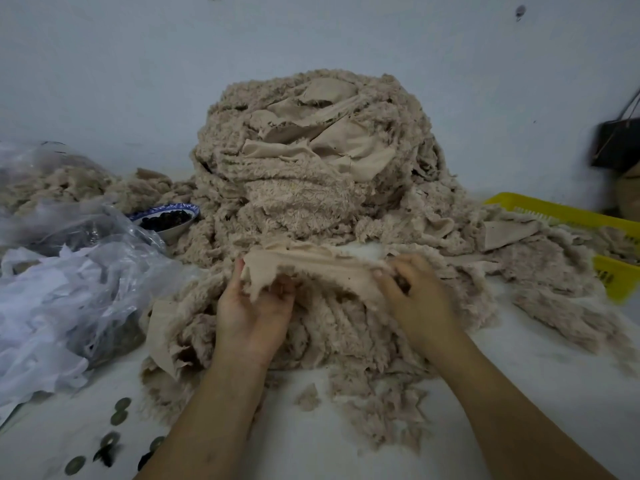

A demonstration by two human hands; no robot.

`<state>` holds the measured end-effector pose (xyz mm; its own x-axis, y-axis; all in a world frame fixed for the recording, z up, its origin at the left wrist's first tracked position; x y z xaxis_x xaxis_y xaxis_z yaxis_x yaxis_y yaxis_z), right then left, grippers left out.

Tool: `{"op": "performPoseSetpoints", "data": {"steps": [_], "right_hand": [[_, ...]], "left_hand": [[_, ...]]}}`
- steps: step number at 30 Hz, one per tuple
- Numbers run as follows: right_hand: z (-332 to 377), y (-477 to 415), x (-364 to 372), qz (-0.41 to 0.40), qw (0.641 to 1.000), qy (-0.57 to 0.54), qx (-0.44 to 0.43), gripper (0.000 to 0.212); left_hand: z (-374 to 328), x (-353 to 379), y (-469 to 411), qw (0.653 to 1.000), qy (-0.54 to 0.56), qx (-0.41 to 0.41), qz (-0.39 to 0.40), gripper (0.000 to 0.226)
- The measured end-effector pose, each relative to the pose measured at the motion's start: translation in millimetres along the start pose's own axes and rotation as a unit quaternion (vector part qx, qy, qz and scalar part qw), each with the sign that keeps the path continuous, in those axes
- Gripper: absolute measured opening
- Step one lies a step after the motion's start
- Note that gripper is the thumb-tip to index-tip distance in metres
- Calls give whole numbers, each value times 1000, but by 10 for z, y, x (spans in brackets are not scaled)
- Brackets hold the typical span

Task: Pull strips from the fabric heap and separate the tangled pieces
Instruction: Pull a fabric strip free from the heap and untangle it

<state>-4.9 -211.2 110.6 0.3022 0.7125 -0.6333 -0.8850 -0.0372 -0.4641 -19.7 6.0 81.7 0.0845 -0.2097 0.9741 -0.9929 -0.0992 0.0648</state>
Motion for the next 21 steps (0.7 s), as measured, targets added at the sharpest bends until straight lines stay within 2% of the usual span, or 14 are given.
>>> {"op": "performPoseSetpoints", "data": {"steps": [2, 5, 7, 9, 11, 12, 15, 19, 21], "right_hand": [[-2, 5, -104, -51, 998, -29, 14, 34], [105, 45, -212, -103, 993, -52, -7, 36], [203, 73, -223, -109, 992, -59, -28, 39], [266, 83, -180, -89, 992, -74, -40, 42], [298, 96, -102, -49, 992, -106, -43, 41], [306, 104, -62, -28, 991, -122, -42, 40], [257, 126, -30, -12, 983, -183, 1, 50], [71, 105, -3, -5, 964, -245, 102, 49], [59, 92, 14, 2, 969, -225, 99, 47]], "left_hand": [[55, 23, 5, 999, -45, 9, 6, 41], [284, 118, 73, 973, -224, -7, 50, 64], [437, 161, 142, 923, -380, -5, 67, 66], [595, 179, 213, 843, -528, -6, 101, 64], [697, 198, 286, 784, -607, -4, 133, 60], [706, 187, 297, 775, -617, -2, 136, 59], [677, 174, 292, 792, -595, -11, 136, 43], [696, 129, 273, 811, -572, -39, 118, 32], [694, 136, 269, 851, -509, -48, 119, 20]]}}
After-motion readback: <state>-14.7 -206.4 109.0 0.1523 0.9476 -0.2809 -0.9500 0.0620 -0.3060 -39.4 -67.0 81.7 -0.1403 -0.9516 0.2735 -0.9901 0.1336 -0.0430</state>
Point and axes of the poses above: each hand's wrist, its own y-axis away from the middle knuckle, its own x-axis out of the palm, z = x × y, the point moved 8 cm from there along -y, towards the middle knuckle, and after that the axes turned 10 degrees about y, right-handed, at the moved point
